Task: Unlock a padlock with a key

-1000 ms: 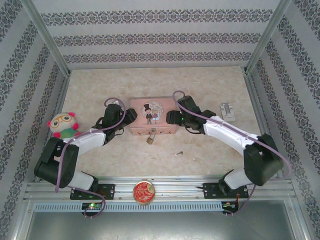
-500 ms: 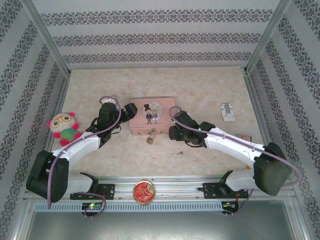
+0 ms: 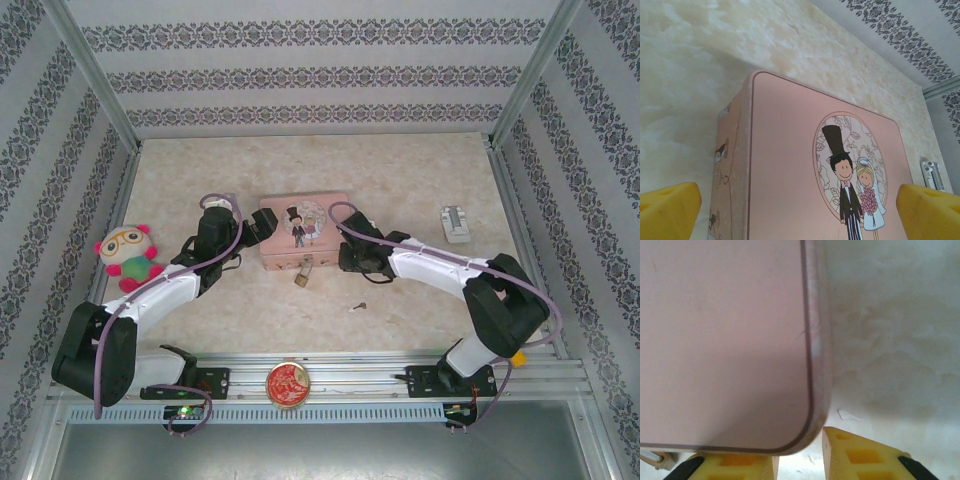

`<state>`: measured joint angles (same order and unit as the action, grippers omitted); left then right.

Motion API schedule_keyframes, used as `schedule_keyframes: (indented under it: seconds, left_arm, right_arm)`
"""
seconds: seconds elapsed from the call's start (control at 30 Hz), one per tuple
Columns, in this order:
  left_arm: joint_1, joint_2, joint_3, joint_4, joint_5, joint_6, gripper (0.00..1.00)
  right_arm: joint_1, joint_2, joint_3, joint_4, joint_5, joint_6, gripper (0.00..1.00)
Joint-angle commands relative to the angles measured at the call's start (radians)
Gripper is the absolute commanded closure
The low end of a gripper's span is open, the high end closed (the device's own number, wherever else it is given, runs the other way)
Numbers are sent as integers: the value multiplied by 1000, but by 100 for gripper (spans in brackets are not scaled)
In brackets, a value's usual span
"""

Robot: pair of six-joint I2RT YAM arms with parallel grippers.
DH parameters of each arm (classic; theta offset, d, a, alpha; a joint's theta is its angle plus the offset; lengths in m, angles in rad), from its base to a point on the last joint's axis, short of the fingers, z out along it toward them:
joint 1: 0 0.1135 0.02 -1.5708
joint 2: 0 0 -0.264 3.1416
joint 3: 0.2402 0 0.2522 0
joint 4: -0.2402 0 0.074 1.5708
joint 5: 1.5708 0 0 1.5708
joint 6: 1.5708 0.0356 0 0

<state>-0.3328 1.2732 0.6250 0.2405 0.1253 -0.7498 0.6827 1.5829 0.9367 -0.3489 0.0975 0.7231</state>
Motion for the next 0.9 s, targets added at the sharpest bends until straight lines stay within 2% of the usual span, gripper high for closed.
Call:
schedule_keyframes:
  seconds: [0.0,0.27,0.4,0.7,0.87]
  left_arm:
    - [3,-4,36,6,-17,23,1]
    - [2,-22,36,-14,-20,26,1]
    - [3,-59,32,-61,-43,40,1]
    - [2,-209,-4,-172,-147,103,1]
    - [2,-269,-20,-187,-188,128,1]
  right_arm:
    - [-10,40,58,51,-20,-26,72]
    - [-27,97,98,70,-45,-44,73]
    - [-33,76,108,18,-46,-71,72]
    - [-4,-186,-43,-244,-47,-117,67]
    - [57,-310,-108,-420,40,-71,70]
